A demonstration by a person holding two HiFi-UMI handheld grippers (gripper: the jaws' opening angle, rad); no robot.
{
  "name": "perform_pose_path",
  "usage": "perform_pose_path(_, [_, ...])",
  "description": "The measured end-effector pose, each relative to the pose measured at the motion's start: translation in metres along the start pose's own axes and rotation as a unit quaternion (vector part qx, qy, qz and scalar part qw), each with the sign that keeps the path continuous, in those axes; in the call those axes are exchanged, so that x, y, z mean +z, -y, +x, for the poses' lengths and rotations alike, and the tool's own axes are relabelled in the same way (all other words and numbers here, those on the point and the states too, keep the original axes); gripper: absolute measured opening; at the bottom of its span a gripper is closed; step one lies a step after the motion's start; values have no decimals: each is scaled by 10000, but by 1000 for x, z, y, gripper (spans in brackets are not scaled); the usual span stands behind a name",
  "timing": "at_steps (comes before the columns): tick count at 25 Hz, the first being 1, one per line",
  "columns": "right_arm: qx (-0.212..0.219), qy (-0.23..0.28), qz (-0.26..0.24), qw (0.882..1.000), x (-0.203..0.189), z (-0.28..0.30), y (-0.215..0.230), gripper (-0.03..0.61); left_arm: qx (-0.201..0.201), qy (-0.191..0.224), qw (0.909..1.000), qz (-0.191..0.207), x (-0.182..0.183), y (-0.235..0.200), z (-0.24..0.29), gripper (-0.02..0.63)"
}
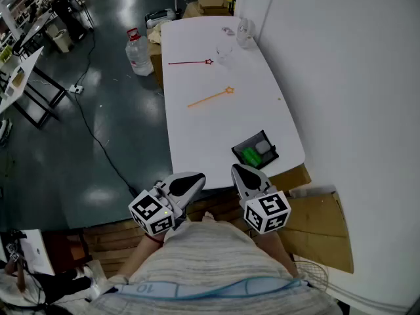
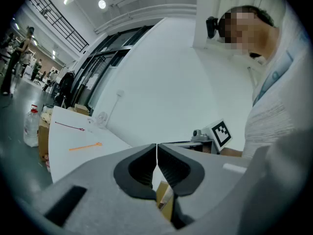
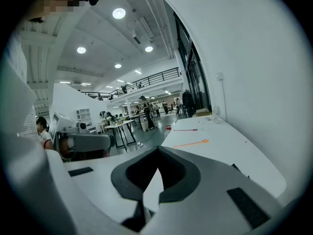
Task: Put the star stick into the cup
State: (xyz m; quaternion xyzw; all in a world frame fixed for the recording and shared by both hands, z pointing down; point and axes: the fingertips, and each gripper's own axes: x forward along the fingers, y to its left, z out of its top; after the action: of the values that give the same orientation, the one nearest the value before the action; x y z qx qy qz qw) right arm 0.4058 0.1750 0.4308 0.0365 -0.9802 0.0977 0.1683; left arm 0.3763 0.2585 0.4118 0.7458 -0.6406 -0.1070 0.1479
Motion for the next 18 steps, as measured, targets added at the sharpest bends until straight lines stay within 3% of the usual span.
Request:
perform_pose_path(14, [-5,50,-3,10000,-1,-8,-7,8,-67,14,10000,-24,-4,12,-7,17])
perform_pose_path(18, [222,82,-12,9997,0,-7,-13,9,-46,9,10000,-16,-4,12,-7,17])
